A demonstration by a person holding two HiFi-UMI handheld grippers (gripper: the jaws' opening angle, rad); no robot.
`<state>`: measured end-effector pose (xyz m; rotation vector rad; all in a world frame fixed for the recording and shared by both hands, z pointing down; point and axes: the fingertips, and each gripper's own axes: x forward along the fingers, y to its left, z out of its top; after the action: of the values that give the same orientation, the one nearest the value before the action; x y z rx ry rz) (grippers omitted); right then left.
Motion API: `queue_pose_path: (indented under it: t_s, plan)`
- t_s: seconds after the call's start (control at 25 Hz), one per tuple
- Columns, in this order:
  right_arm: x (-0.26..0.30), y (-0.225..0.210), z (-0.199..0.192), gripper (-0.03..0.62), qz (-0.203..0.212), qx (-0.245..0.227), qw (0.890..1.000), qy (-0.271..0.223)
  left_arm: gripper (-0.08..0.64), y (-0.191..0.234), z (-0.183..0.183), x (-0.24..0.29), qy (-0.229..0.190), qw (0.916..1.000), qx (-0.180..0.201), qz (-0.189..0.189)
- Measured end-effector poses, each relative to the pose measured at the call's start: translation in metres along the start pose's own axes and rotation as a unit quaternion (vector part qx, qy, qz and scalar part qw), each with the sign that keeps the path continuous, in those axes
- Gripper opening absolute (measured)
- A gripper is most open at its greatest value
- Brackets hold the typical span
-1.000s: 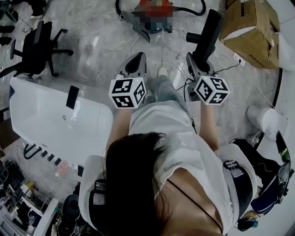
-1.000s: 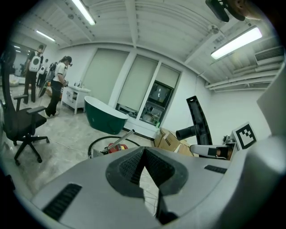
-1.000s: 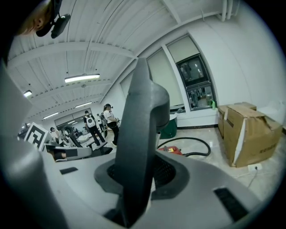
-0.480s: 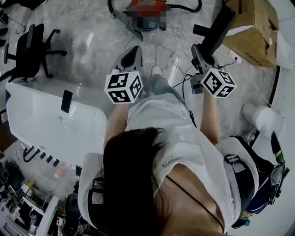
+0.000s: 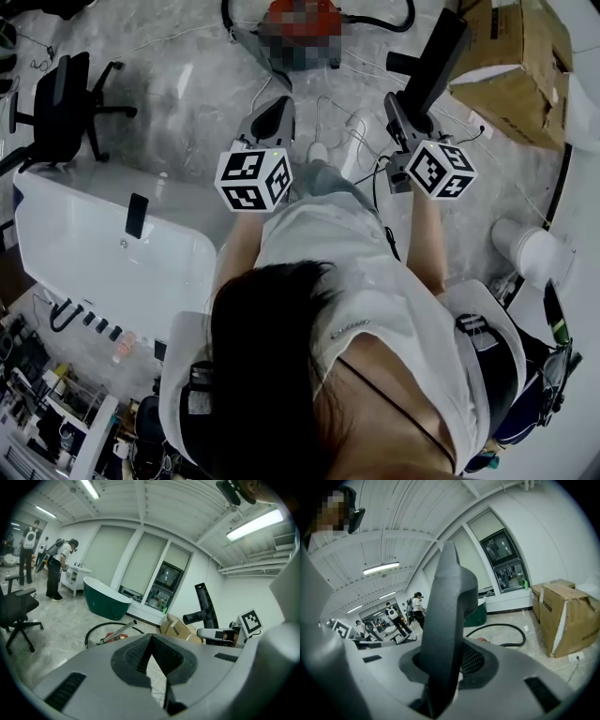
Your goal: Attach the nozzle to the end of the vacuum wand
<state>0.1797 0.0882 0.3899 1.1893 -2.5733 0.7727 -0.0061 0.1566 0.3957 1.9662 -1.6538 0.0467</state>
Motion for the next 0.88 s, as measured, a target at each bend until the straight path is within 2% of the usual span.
queue_pose_path:
  t_s: [0.2,0.48,0.88]
  plan:
    - [0.023,-0.005,0.002,0.107,0.011,-0.005,1.000,0.018,0.002,0.007,0.008,0.015,-0.001,0.9999,0.002,0.014]
    - [0.049,-0.010,0.009,0.107,0.031,-0.028,0.999,0.034,0.002,0.010,0.014,0.036,0.004,0.9992,0.027,0.029]
    - [0.076,-0.023,0.019,0.107,0.066,-0.026,0.996,0.046,0.002,-0.001,0.022,0.073,0.000,0.9999,0.004,0.010]
